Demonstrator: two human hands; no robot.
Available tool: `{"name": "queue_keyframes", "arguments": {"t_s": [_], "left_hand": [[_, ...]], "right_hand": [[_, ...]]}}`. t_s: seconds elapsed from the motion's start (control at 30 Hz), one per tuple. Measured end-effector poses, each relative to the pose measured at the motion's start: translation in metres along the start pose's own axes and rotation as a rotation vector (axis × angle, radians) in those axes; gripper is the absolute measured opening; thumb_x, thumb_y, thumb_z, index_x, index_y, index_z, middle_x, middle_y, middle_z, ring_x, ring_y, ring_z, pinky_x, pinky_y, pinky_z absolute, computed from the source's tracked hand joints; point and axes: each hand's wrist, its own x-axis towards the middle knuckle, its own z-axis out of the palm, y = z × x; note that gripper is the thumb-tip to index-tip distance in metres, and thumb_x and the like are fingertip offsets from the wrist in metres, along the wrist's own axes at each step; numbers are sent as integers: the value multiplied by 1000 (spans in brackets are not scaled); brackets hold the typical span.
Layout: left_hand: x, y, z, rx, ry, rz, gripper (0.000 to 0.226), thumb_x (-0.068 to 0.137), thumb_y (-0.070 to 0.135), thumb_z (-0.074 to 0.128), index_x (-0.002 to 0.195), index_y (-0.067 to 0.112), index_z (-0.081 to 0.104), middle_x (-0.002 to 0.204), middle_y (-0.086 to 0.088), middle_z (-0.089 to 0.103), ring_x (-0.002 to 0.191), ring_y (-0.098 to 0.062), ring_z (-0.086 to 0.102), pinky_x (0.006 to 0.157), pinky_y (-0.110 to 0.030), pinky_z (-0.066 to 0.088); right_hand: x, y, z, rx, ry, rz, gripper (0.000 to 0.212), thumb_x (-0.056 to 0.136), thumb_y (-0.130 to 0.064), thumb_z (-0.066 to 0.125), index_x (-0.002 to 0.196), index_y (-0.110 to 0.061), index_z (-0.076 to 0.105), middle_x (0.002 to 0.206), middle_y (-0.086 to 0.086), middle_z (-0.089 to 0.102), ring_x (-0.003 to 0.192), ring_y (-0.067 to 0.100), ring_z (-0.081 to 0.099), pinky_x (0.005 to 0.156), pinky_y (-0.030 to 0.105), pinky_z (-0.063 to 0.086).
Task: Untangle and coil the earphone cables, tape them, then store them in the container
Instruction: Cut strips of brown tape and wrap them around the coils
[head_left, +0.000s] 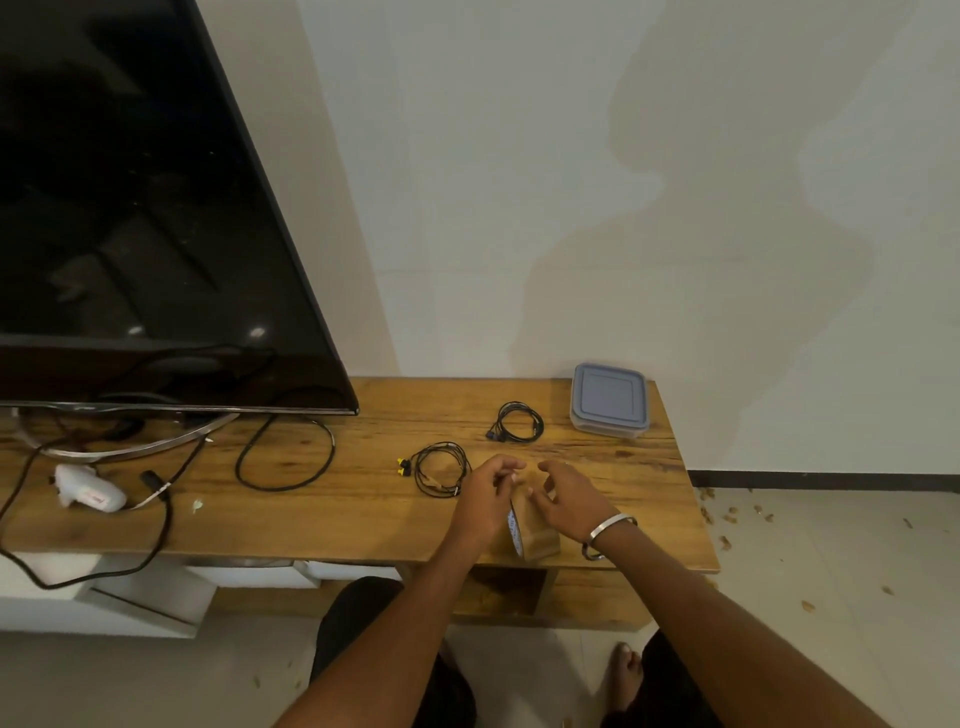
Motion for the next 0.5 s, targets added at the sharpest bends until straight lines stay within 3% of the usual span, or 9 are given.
{"name": "queue_keyframes", "arguments": {"t_s": [0.1, 0.3, 0.5], "left_hand": [[1, -1, 0, 8, -21, 4, 21, 96, 4, 53, 108, 16, 66, 102, 8, 67, 95, 2, 61, 80, -13, 48], [1, -1, 1, -17, -16, -13, 19, 96, 8, 53, 107, 16, 66, 97, 5, 68, 94, -5, 64, 80, -25, 54], [-6, 0, -1, -112, -58, -3, 17, 95, 17, 59, 112, 18, 62, 107, 3, 67, 100, -4, 63, 83, -18, 50]], "right_hand": [[14, -5, -3, -16, 56, -46, 40, 91, -27, 55, 128, -9, 52, 120, 8, 58, 105, 18, 55, 85, 21, 39], [30, -9, -2, -61, 59, -34, 22, 90, -20, 58, 108, -12, 66, 107, 8, 65, 99, 21, 59, 79, 25, 43], [29, -6, 0, -43, 116, -49, 11, 86, -11, 59, 90, -10, 69, 96, 7, 67, 89, 21, 60, 75, 24, 42]]}}
